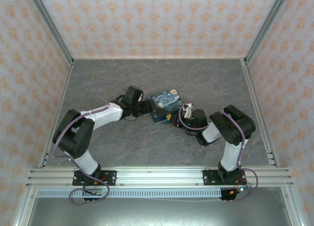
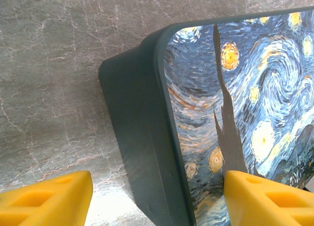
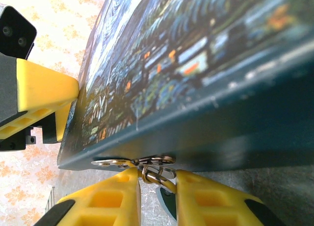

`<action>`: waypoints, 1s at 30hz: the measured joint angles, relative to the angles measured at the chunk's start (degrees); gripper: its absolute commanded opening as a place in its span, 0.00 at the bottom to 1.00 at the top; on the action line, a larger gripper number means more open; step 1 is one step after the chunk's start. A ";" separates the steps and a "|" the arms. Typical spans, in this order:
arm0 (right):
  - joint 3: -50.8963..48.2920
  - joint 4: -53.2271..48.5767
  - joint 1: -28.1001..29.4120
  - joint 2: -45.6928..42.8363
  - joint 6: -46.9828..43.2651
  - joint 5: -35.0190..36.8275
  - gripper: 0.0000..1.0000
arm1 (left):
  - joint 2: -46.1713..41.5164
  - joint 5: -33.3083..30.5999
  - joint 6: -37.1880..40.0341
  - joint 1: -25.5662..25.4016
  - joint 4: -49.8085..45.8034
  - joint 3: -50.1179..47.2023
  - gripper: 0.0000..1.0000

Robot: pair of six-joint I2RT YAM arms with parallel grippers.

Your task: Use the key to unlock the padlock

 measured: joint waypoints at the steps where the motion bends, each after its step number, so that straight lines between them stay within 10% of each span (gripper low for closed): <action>1: -0.04 0.07 0.00 0.00 0.00 0.00 0.23 | 0.00 0.00 0.00 0.00 -0.13 0.02 0.71; 12: -0.76 1.03 0.00 0.00 0.20 -1.07 0.30 | 0.00 -0.02 0.00 0.00 -0.63 0.28 0.71; 30: -0.98 0.76 -0.02 0.00 1.27 -0.79 0.03 | -0.02 -0.22 0.00 0.00 -0.70 0.28 0.71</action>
